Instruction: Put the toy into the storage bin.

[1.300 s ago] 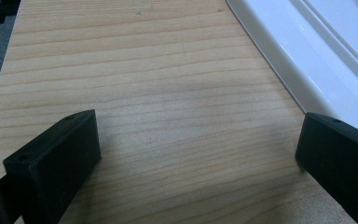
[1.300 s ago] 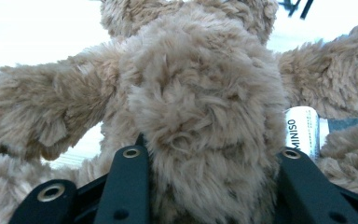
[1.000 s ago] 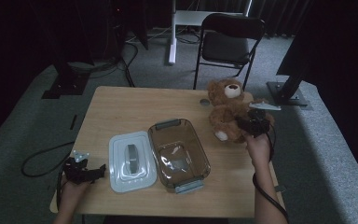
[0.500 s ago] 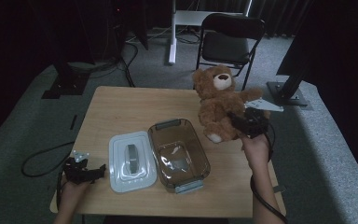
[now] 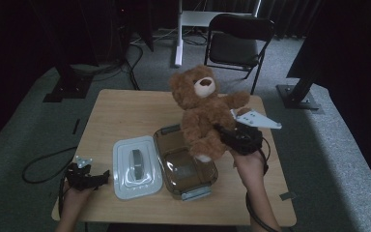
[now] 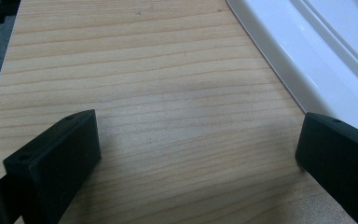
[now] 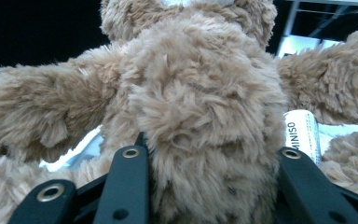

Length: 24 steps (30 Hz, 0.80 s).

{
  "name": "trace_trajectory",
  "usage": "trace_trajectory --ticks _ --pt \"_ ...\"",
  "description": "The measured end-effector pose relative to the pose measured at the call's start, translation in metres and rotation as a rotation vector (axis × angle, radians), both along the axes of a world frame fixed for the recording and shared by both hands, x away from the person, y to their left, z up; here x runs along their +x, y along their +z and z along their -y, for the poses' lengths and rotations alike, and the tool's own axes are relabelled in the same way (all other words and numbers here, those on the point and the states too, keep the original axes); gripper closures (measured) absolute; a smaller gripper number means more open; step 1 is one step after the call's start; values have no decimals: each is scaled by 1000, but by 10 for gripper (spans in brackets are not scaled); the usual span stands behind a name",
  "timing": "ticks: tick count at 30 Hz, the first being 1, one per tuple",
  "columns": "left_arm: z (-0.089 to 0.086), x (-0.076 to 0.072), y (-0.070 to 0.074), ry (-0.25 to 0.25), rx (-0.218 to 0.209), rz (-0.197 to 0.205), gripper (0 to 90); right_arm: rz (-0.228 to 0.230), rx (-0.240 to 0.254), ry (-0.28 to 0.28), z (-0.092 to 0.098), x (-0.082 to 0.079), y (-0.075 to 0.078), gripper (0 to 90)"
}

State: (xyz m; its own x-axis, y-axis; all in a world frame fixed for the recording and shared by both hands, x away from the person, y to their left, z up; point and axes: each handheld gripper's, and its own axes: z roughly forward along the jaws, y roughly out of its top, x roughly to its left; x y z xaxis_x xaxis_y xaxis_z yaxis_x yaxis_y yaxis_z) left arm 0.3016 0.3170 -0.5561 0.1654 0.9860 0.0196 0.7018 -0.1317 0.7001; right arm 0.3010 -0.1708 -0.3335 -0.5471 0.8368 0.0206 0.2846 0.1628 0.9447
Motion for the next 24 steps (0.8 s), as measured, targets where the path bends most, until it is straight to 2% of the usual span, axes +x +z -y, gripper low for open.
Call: trace_trajectory --ticks 4,7,12,16,20,21,23,24 --pt "0 0 0 0 0 0 5 -2 -5 30 -12 -7 -5 627" --pt "0 0 0 -4 0 0 5 -22 -11 76 -27 -18 -15 626" --pt "0 0 0 -5 0 -1 5 -39 -67 90 -41 -27 -31 625" --pt "0 0 0 -3 -2 1 5 -86 -82 93 -47 -25 -49 625" --pt "0 0 0 -5 0 -1 5 -146 -122 94 -55 -20 -72 621" --pt "0 0 0 -5 0 -1 5 -146 -122 94 -55 -20 -72 621" --pt "0 0 0 -4 -1 0 5 -178 -142 103 -58 -21 -88 607" --pt "0 0 0 -5 -1 -1 5 -176 -151 103 -59 -22 -90 602"
